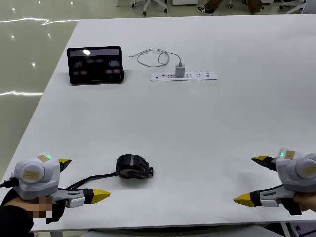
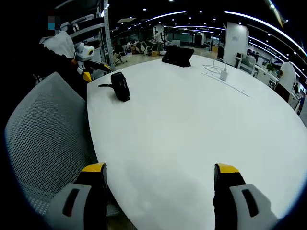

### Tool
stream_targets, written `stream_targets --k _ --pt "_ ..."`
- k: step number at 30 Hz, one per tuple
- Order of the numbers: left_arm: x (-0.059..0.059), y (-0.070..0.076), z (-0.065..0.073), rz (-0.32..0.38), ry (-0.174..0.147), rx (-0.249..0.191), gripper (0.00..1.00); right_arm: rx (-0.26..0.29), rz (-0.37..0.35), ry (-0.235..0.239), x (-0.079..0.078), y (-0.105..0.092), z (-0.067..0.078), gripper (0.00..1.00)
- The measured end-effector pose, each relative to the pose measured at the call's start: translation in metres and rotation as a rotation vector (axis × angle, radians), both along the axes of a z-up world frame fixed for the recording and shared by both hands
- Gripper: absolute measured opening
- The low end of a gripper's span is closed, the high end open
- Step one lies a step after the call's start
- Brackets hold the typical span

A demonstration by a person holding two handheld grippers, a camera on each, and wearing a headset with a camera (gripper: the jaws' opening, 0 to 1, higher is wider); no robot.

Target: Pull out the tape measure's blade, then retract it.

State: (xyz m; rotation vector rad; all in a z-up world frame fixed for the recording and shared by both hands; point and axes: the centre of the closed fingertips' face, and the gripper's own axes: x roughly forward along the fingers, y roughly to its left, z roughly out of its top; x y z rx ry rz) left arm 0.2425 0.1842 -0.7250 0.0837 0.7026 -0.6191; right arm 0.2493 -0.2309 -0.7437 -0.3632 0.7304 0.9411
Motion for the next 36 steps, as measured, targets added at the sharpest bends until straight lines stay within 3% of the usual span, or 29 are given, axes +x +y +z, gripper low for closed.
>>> stream_targets --k 3,8,14,36 --pt "-0.003 0.003 0.002 0.015 0.003 -0.013 1.00 0.024 -0.037 0.021 -0.005 -0.007 0.004 0.94" --pt "-0.006 0.006 0.004 0.026 0.007 -0.011 1.00 0.018 -0.053 0.025 -0.015 -0.019 0.005 1.00" --pt "-0.007 0.006 0.006 0.027 0.003 -0.011 1.00 -0.008 -0.071 0.022 -0.023 -0.026 0.001 1.00" --pt "-0.005 0.010 0.006 0.011 0.022 -0.020 1.00 0.026 -0.091 0.032 -0.025 -0.023 0.006 1.00"
